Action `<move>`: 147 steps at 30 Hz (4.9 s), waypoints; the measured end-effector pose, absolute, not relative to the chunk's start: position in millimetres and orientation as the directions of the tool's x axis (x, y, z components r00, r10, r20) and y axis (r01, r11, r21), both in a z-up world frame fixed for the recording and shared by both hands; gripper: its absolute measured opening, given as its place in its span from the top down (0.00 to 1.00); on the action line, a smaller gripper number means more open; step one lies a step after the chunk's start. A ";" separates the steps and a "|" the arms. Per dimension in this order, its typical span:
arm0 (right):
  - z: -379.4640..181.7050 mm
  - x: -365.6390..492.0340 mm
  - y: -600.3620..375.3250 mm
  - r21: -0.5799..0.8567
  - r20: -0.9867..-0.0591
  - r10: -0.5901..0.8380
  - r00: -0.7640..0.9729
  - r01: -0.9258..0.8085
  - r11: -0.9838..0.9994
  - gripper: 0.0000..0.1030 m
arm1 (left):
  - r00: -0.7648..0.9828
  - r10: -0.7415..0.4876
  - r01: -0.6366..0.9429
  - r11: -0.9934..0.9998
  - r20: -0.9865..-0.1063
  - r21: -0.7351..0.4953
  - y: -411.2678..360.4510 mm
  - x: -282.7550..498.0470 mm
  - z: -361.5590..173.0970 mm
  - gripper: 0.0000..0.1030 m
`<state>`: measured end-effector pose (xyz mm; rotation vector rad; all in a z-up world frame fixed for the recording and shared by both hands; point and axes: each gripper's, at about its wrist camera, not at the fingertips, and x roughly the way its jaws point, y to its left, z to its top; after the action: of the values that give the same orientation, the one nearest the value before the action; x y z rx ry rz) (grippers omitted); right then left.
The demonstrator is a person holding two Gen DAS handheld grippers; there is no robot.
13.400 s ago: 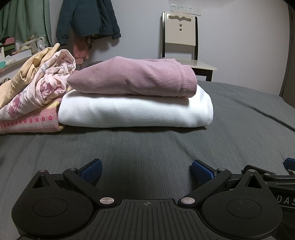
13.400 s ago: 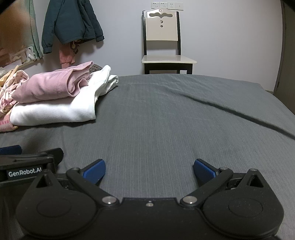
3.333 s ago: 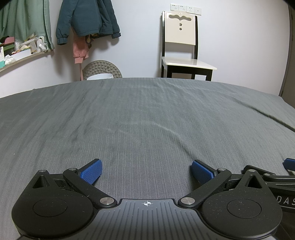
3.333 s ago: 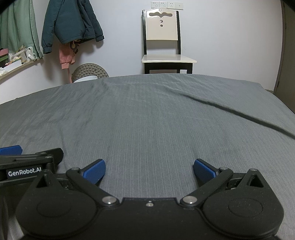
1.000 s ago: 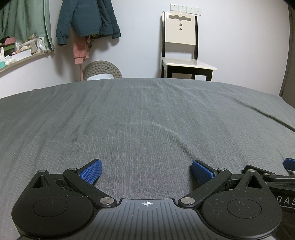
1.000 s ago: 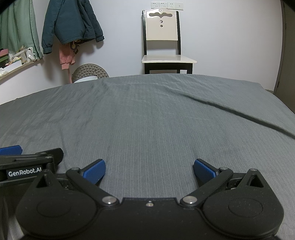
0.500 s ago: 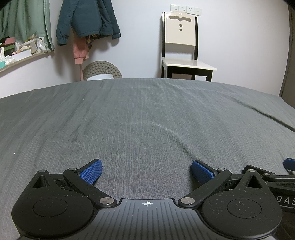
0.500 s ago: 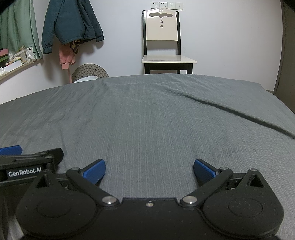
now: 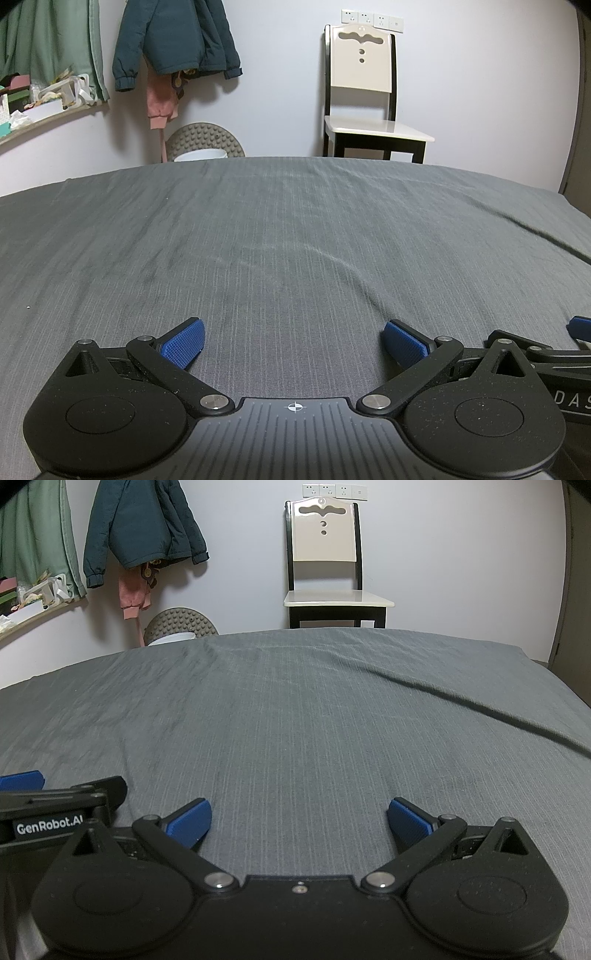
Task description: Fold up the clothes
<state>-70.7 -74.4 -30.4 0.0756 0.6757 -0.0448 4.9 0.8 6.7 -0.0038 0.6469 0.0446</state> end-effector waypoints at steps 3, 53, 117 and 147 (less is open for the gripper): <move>-30.5 -70.5 -74.9 0.056 -0.625 -0.016 0.781 0.066 0.996 0.00 | 0.797 0.040 -0.043 0.999 -0.602 0.010 0.3 4.7 6.4 0.00; -31.1 -69.9 -69.9 0.063 -0.627 -0.021 0.779 0.078 0.995 0.00 | 0.782 0.090 -0.101 0.995 -0.616 0.017 2.5 9.7 12.6 0.00; 37.4 -164.1 62.0 0.149 -0.559 0.510 0.654 -0.526 0.837 0.00 | 0.577 0.756 -0.586 0.647 -0.309 0.488 252.4 -178.6 157.1 0.98; 26.2 -163.0 69.0 0.146 -0.605 0.518 0.605 -0.555 0.819 0.00 | 0.517 0.738 -0.482 0.670 -0.434 0.565 292.5 -177.3 85.4 0.99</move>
<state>-163.0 69.0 26.2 -0.0583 0.6803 0.6215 -177.3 292.5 85.4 0.4013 0.7077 0.7557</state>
